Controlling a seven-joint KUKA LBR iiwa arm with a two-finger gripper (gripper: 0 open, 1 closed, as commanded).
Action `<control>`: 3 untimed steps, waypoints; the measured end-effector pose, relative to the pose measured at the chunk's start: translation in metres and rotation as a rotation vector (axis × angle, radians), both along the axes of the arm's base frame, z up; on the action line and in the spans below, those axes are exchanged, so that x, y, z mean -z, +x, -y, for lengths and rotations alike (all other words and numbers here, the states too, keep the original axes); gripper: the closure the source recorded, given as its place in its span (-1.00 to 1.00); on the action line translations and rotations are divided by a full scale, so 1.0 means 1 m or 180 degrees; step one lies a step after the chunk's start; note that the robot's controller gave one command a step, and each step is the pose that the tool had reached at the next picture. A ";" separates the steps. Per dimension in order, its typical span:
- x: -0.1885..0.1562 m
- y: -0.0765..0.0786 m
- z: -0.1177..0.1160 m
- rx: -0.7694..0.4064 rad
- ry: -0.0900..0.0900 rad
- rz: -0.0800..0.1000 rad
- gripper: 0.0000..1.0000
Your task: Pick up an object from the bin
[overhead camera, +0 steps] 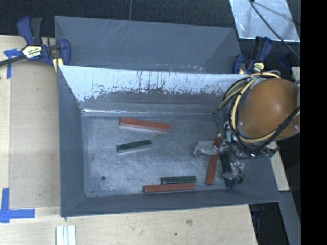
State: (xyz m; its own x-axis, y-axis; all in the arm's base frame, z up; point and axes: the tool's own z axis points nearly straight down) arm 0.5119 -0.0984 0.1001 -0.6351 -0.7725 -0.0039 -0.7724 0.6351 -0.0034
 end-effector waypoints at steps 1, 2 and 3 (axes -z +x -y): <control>0.000 0.014 -0.005 -0.0458 0.0000 0.0009 -1.00; 0.029 0.022 -0.007 -0.1020 -0.0007 -0.0006 -1.00; 0.029 0.003 -0.019 -0.1761 -0.0011 -0.0002 -1.00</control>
Offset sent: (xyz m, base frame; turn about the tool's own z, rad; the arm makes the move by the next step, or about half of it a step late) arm 0.0124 0.0041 -0.0001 -0.1446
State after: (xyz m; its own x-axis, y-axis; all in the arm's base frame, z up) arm 0.5152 -0.0794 0.0714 -0.1346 -0.9909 -0.0006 -0.9909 0.1346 -0.0042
